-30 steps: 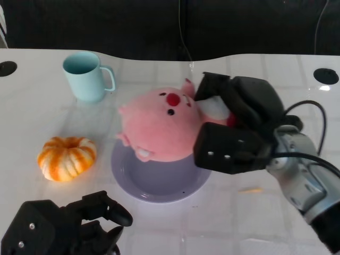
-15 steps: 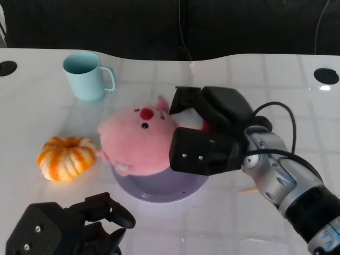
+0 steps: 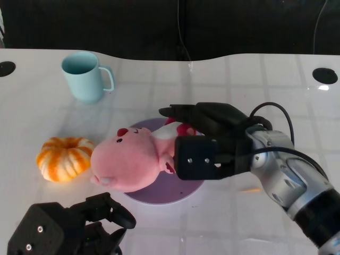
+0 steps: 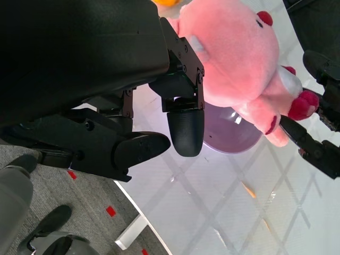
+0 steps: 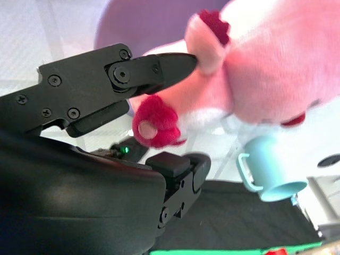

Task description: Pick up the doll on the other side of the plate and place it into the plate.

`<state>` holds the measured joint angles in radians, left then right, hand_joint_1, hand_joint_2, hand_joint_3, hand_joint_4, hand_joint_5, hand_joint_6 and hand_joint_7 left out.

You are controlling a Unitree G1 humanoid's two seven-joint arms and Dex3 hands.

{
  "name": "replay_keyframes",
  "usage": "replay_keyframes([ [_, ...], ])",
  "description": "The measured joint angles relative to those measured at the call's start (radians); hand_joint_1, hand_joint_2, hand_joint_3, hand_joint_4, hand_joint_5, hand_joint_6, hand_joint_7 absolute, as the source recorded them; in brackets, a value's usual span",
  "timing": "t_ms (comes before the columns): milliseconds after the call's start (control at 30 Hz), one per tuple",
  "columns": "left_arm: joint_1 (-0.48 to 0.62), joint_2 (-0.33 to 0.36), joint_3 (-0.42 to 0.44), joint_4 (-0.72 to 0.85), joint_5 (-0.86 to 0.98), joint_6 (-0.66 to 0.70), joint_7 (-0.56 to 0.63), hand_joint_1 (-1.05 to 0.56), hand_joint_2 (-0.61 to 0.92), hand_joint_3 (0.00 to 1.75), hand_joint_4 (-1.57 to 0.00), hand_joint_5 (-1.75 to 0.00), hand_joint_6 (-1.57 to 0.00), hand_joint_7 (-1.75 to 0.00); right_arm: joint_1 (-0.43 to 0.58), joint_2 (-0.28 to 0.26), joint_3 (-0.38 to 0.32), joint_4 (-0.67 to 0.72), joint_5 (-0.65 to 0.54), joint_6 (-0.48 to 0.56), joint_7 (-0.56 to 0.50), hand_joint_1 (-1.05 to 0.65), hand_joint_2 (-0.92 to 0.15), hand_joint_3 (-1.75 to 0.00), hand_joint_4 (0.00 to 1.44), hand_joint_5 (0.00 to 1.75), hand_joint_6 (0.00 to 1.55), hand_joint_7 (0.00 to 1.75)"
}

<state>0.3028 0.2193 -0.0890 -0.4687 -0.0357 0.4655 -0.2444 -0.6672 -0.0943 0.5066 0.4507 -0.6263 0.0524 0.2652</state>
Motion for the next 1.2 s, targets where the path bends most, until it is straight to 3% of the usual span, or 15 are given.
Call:
replay_keyframes([
  [267,0.001,0.000,0.000,0.000,0.001,-0.011,0.000,-0.17,0.92,0.54,-0.57,-1.51,-0.53,-1.43,0.056,-0.073,0.003,-0.148,0.007,-0.001,0.061,-0.87,-0.92,-0.30,0.07,0.07,0.06,0.00],
  [433,0.003,0.000,0.000,-0.001,0.000,-0.009,0.000,-0.17,0.92,0.54,-0.56,-1.52,-0.54,-1.43,0.136,-0.139,-0.048,-0.318,0.032,-0.016,0.085,-0.83,-0.92,-0.31,0.09,0.09,0.10,0.02],
  [567,0.004,-0.002,0.001,-0.001,-0.004,-0.009,0.000,-0.15,0.92,0.54,-0.57,-1.52,-0.55,-1.44,0.248,-0.182,-0.112,-0.477,0.080,-0.020,0.099,-0.74,-0.92,-0.26,0.21,0.16,0.19,0.06],
  [700,0.001,-0.005,0.002,0.001,-0.010,-0.009,0.000,-0.16,0.92,0.54,-0.58,-1.52,-0.55,-1.43,0.369,-0.207,-0.189,-0.584,0.163,-0.079,0.082,-0.56,-0.92,-0.20,0.45,0.38,0.41,0.14],
  [800,-0.001,-0.005,0.002,0.001,-0.011,-0.010,0.000,-0.16,0.92,0.54,-0.57,-1.53,-0.54,-1.42,0.464,-0.214,-0.256,-0.618,0.250,-0.163,0.056,-0.45,-0.92,-0.18,0.49,0.66,0.57,0.17],
  [900,-0.002,-0.005,0.002,0.001,-0.011,-0.009,0.000,-0.16,0.92,0.54,-0.55,-1.53,-0.53,-1.42,0.530,-0.216,-0.299,-0.619,0.297,-0.244,0.026,-0.34,-0.92,-0.16,0.57,0.79,0.71,0.23],
  [1100,-0.001,-0.010,0.008,0.001,-0.021,-0.005,0.000,-0.15,0.92,0.54,-0.58,-1.54,-0.53,-1.41,0.639,-0.204,-0.346,-0.608,0.367,-0.379,-0.042,-0.16,-0.92,-0.14,0.71,1.03,0.88,0.36],
  [1200,0.001,-0.011,0.008,0.001,-0.021,-0.004,0.000,-0.13,0.92,0.55,-0.58,-1.53,-0.53,-1.41,0.684,-0.188,-0.358,-0.608,0.392,-0.405,-0.058,-0.14,-0.91,-0.18,0.74,1.26,0.90,0.54],
])
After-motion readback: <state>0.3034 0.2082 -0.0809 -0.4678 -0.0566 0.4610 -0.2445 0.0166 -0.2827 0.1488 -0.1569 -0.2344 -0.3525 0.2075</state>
